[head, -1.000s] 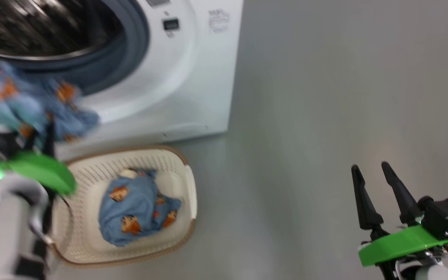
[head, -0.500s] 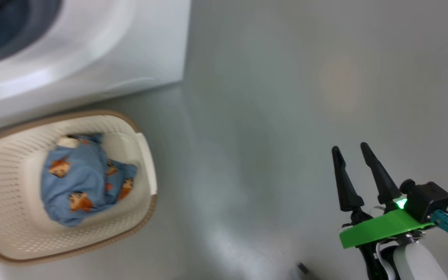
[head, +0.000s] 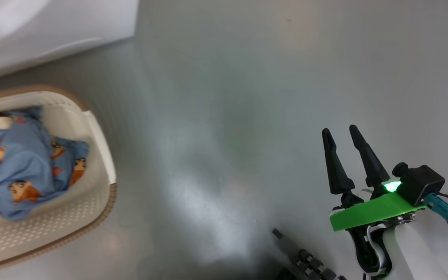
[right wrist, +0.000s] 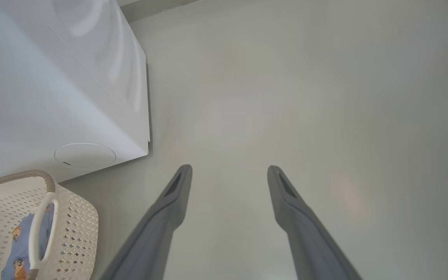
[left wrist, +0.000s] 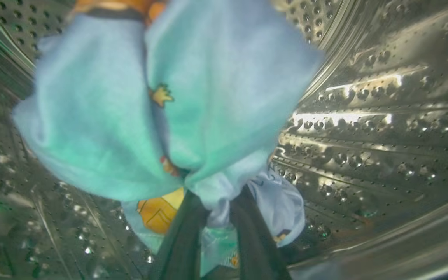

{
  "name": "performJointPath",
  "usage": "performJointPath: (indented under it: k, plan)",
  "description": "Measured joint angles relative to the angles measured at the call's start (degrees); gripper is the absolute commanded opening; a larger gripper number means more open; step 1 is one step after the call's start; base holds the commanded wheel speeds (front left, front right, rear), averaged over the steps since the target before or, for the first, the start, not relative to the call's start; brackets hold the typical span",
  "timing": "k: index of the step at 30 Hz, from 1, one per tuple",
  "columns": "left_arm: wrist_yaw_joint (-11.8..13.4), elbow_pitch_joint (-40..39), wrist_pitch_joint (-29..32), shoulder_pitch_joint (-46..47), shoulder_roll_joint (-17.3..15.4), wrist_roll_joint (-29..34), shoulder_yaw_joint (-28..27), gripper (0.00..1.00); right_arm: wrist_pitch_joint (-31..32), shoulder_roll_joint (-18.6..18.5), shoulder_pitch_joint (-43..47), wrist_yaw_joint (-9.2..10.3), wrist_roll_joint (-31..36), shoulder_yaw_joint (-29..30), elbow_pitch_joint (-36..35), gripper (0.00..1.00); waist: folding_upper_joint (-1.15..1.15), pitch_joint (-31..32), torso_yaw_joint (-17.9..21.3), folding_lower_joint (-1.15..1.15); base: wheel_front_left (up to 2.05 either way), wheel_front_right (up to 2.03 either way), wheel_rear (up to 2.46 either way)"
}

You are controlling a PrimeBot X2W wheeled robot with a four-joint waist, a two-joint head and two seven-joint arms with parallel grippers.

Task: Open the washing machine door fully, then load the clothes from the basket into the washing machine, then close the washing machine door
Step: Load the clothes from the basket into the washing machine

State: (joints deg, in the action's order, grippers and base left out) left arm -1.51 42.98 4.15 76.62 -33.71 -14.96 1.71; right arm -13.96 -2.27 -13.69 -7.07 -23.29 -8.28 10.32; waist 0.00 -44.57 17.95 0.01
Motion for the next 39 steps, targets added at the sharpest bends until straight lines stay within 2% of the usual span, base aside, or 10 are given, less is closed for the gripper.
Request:
performJointPath:
  k: [1,2,3,14,21,30,39]
  plan:
    - [0.42,0.49,-0.21,0.35,-0.1,0.02,0.01,0.27,-0.07,0.02,-0.2,0.0,-0.07,-0.05,0.25,1.0,0.0,-0.48,0.32,0.0,0.0,0.0,0.0]
    - [0.63,1.16,-0.21,0.54,-0.02,0.03,0.1,0.83,-0.27,0.01,-0.27,0.0,-0.07,0.0,0.55,1.0,0.0,-0.88,0.59,0.0,0.0,0.0,0.0]
    - [0.69,1.74,-0.51,0.62,0.05,0.03,0.1,1.0,-0.27,0.01,-0.29,0.0,-0.07,0.07,0.71,1.0,0.0,-1.2,0.8,0.0,0.0,0.0,0.0]
    - [1.41,4.45,-3.81,1.06,1.24,-0.74,0.0,1.0,-0.34,0.01,-1.63,0.0,-0.07,1.43,1.08,1.0,0.0,-1.03,-0.49,-0.01,0.0,0.0,0.0]
    - [1.46,6.04,-6.82,-0.01,4.13,-3.47,-0.82,1.0,-0.34,-0.02,-1.63,0.0,-0.07,2.98,1.3,1.0,0.0,0.55,-2.07,-0.01,0.0,0.0,0.0]
    - [1.51,8.49,-15.39,-10.1,9.39,-6.1,-1.68,1.0,-0.33,-0.03,-1.59,0.0,1.83,5.08,1.72,1.0,0.0,5.9,-4.36,-0.01,0.0,0.0,0.0]
    - [2.08,4.97,-18.37,-23.88,15.04,-6.71,-1.76,1.0,1.9,-0.01,2.6,0.0,3.74,8.25,1.12,1.0,0.0,14.1,-7.15,-0.01,0.0,0.0,0.0]
